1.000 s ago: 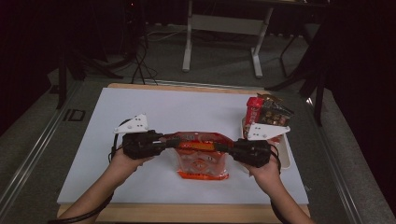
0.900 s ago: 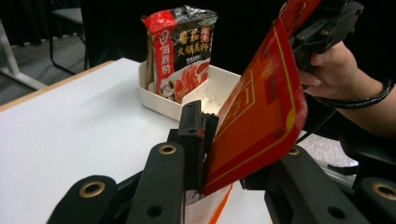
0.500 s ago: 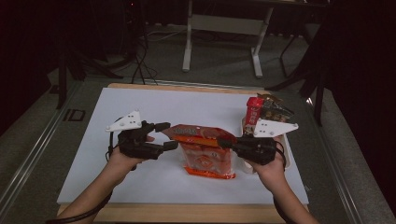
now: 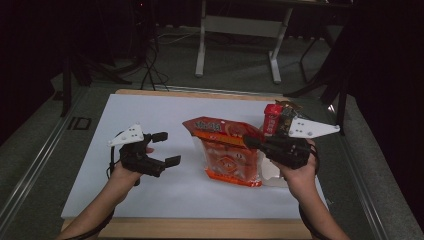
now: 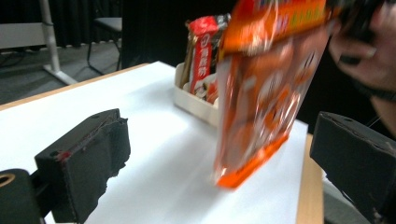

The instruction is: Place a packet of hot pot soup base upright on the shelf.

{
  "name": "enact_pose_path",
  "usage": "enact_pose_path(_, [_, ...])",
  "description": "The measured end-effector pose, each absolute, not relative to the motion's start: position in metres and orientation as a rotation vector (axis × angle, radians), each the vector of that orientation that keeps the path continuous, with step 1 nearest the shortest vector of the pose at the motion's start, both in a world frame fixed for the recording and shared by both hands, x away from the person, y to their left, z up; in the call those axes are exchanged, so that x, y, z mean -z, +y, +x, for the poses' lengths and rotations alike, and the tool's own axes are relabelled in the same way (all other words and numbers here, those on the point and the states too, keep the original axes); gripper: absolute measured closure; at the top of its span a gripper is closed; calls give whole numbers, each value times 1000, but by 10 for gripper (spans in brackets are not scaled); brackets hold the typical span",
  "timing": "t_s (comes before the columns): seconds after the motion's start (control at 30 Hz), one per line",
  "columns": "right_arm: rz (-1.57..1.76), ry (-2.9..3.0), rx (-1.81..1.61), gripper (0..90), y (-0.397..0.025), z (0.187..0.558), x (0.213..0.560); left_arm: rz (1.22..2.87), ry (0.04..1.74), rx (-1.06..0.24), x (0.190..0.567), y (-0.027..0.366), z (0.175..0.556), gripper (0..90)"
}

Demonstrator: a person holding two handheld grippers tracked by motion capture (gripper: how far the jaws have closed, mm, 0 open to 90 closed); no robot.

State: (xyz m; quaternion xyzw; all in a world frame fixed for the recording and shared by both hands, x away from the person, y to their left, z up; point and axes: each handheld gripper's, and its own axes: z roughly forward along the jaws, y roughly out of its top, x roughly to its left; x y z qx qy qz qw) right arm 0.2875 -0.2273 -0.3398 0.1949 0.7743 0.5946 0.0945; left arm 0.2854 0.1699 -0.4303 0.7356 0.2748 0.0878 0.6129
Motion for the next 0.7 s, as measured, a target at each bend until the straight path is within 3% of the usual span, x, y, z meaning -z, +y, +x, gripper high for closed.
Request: enact_pose_path(0.7, [704, 2056, -1754, 900, -296, 292, 295, 1756, 726, -198, 479, 187, 270, 8])
